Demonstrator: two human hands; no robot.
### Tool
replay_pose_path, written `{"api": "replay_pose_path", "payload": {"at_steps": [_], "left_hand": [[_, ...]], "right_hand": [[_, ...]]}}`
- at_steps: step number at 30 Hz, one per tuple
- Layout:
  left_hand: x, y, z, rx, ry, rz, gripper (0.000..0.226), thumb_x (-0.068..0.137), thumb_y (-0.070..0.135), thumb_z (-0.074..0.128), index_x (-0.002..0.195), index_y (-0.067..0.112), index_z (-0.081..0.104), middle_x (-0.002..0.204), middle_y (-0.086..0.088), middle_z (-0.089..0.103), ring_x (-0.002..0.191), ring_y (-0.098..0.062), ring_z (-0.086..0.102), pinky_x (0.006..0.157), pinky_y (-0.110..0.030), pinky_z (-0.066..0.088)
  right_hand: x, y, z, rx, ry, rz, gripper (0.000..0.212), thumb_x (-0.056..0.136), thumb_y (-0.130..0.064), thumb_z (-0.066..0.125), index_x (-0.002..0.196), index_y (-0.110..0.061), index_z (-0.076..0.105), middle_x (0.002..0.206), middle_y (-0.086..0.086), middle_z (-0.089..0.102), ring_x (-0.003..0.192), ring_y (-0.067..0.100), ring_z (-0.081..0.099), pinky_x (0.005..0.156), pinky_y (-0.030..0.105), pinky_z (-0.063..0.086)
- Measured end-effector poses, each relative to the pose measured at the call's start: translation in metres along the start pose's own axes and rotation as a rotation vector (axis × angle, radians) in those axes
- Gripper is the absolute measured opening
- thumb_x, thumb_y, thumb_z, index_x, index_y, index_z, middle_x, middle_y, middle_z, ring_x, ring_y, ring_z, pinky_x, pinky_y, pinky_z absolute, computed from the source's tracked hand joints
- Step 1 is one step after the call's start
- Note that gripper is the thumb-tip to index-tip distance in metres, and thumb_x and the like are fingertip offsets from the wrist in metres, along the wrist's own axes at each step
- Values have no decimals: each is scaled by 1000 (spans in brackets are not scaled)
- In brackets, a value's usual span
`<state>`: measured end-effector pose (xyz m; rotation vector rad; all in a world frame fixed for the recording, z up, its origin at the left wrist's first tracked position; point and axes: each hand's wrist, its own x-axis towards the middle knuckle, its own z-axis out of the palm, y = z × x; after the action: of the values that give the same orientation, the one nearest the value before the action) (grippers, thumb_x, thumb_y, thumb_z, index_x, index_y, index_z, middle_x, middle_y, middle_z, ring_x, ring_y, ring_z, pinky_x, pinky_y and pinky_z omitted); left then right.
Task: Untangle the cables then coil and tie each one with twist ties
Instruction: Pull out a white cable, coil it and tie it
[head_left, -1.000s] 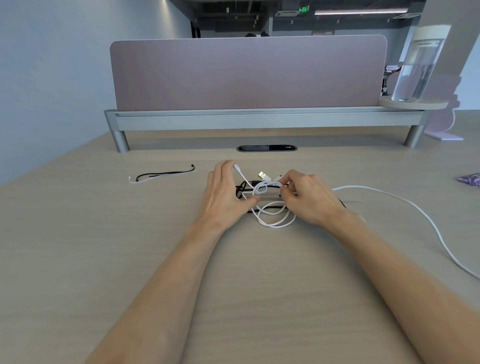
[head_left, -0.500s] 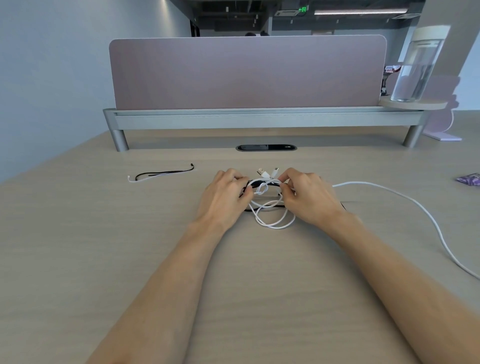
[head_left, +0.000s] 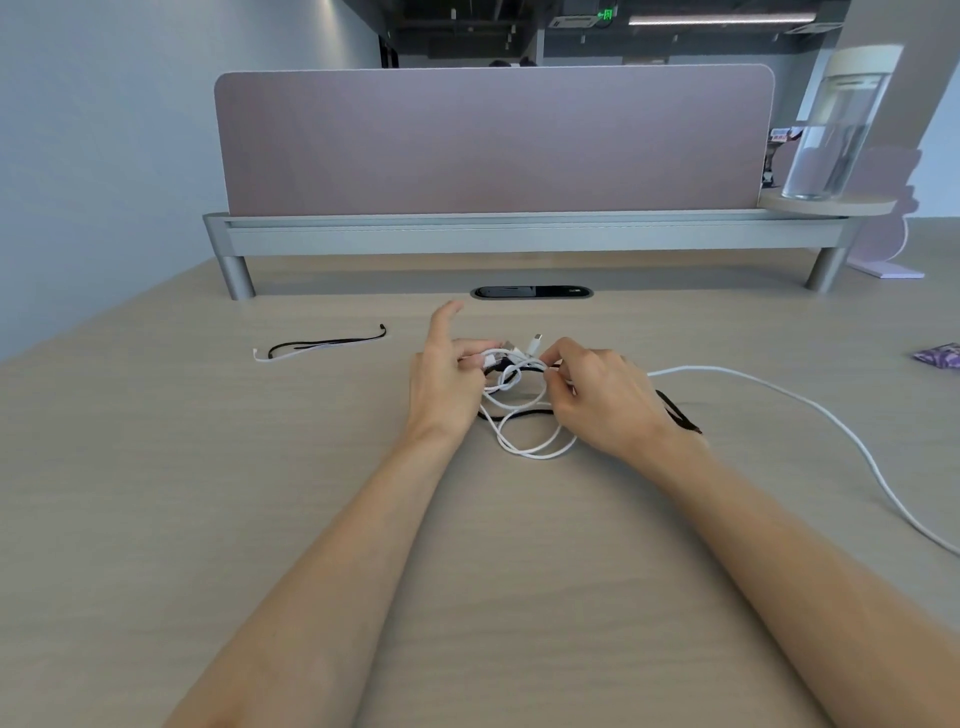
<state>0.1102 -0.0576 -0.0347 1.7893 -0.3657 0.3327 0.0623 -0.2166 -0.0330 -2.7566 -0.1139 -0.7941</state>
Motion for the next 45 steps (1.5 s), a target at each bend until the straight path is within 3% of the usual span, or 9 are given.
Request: {"api": "replay_pose_path", "payload": {"at_steps": [7,15,18,20,28,33,37,41,45], "left_hand": [[7,2,-4,-611,130,-404,51,88,-18,47,125,17,49,109,-3,62,93,-25,67,83,-33,56],[0,-3,9,-84,-45,-23,38,88,-3,55,117,20,51,103,10,60,74,0,59,69,-17,48],[1,-10,8,185,27,0,6,88,20,64,94,21,66,91,6,68,74,-6,59,74,-24,49],[2,-13,7,246,26,-35,11,89,27,63,88,19,70,84,3,71,77,-12,64,76,-25,49],[5,-4,2,-267,32,-255,22,95,7,54,81,16,68,72,3,66,60,-5,55,66,-20,49],[6,2,-5,-680,-227,-417,30,96,-5,37,81,12,57,66,6,62,73,-13,59,74,-26,45],[6,-4,-3,-378,-172,-236,22,95,-3,46,95,13,60,89,-6,67,77,-19,63,65,-30,50],[4,-7,-1,-224,-231,-150,12,96,11,54,105,17,60,98,3,69,67,0,61,57,-19,45],[3,-5,-2,-126,-216,-58,19,100,23,49,112,17,63,97,8,65,71,7,56,62,-5,42]], "right_hand": [[-2,-4,4,87,-25,27,20,93,-19,43,109,-17,57,87,5,70,84,35,61,68,36,42],[0,-1,-2,376,61,210,16,95,-18,47,104,-15,61,66,-8,61,70,20,58,67,36,48],[1,-3,-3,448,85,246,14,96,-18,47,101,-16,60,61,-6,59,61,11,54,59,30,42],[1,-5,-2,470,93,247,12,96,-18,47,99,-19,59,58,-7,55,56,8,50,57,28,37],[0,-7,1,463,3,265,12,95,-18,49,102,-18,58,68,-6,63,67,10,57,63,30,47],[-1,-8,3,508,-66,267,12,95,-12,47,100,-19,56,86,-7,73,85,18,65,78,34,51],[0,-7,-2,709,-82,324,19,95,-5,44,102,-14,60,85,-10,74,71,12,67,69,28,54],[1,-5,-9,872,-64,395,15,95,-9,52,105,-9,64,81,-6,73,57,2,60,54,12,44],[0,-6,-14,946,-127,401,11,94,-10,59,104,-7,61,85,-4,76,64,8,66,78,33,51]]}}
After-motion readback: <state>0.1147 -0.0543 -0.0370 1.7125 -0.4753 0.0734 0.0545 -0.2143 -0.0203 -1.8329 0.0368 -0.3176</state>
